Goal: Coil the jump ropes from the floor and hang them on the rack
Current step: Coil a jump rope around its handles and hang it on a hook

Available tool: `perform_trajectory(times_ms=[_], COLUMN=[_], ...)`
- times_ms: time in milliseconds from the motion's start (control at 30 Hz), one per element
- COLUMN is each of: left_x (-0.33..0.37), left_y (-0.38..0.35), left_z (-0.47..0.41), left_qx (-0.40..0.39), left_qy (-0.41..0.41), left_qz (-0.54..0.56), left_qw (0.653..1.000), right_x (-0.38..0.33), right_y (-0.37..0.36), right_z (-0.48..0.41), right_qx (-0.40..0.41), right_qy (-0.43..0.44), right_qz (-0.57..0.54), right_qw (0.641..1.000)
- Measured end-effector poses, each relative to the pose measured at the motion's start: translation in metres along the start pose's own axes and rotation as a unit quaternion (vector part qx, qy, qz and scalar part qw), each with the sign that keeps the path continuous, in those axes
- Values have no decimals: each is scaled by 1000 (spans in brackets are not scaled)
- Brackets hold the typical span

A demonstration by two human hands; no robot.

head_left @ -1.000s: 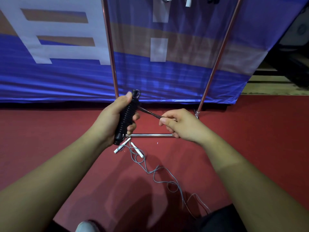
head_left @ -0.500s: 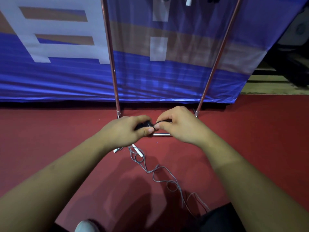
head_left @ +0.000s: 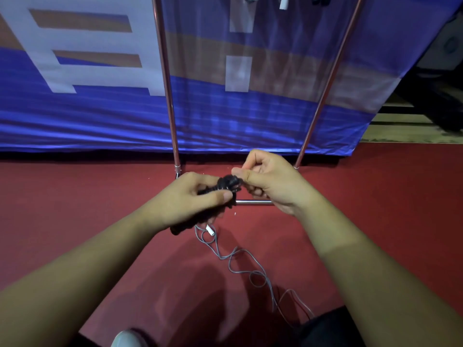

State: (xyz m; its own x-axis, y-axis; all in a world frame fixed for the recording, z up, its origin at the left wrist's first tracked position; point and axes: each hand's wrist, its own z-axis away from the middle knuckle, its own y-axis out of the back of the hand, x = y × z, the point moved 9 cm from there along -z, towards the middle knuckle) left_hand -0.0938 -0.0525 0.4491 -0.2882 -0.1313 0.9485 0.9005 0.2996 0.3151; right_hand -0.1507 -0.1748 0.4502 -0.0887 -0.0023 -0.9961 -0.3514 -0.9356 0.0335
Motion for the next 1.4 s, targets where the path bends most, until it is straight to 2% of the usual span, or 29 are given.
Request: perform_trajectory(times_ms=[133, 200, 433, 533, 633, 700, 800, 833, 867, 967, 1033, 1100, 1267, 1400], left_x=[4, 3, -6, -3, -1, -1, -3, -4, -5, -6, -6, -6, -8, -11], left_y=[8, 10, 5, -1, -4, -4, -4, -5, -6, -10, -9, -9, -11, -8], left_z=[-2, -3, -9, -10, -11, -12, -12, -11, -11, -13, -14, -14, -14, -13], left_qx=[66, 74, 51, 41, 44, 44, 44, 43, 40, 40, 40, 32, -18, -16], left_qy=[-10, -12, 13, 10, 25, 32, 44, 48, 51, 54, 50, 48, 35, 35], left_qz=[187, 249, 346, 374, 415, 437, 447, 444, 442, 438, 437, 437, 427, 365], left_qw=[980, 966, 937, 927, 908, 898, 892, 894, 895, 896, 897, 898, 904, 930], right_x=[5, 6, -7, -12, -21, -24, -27, -27, -26, -29, -34, -36, -32, -33], right_y=[-5, -5, 13, 12, 5, 6, 20, 21, 20, 4, -3, -4, 7, 9], right_z=[2, 2, 6, 8, 10, 10, 9, 9, 8, 9, 11, 11, 6, 7], right_qx=[-4, 4, 81, 71, 16, 13, 92, 99, 89, -5, -54, -67, -8, 16], right_qy=[-36, -31, 20, 38, 52, 68, 114, 119, 114, 88, 96, 103, 107, 117], right_qz=[-53, -46, 12, -78, -211, -193, 10, 10, -44, -267, -302, -299, -261, -132], right_qw=[998, 998, 996, 994, 976, 979, 989, 988, 988, 960, 947, 946, 959, 984])
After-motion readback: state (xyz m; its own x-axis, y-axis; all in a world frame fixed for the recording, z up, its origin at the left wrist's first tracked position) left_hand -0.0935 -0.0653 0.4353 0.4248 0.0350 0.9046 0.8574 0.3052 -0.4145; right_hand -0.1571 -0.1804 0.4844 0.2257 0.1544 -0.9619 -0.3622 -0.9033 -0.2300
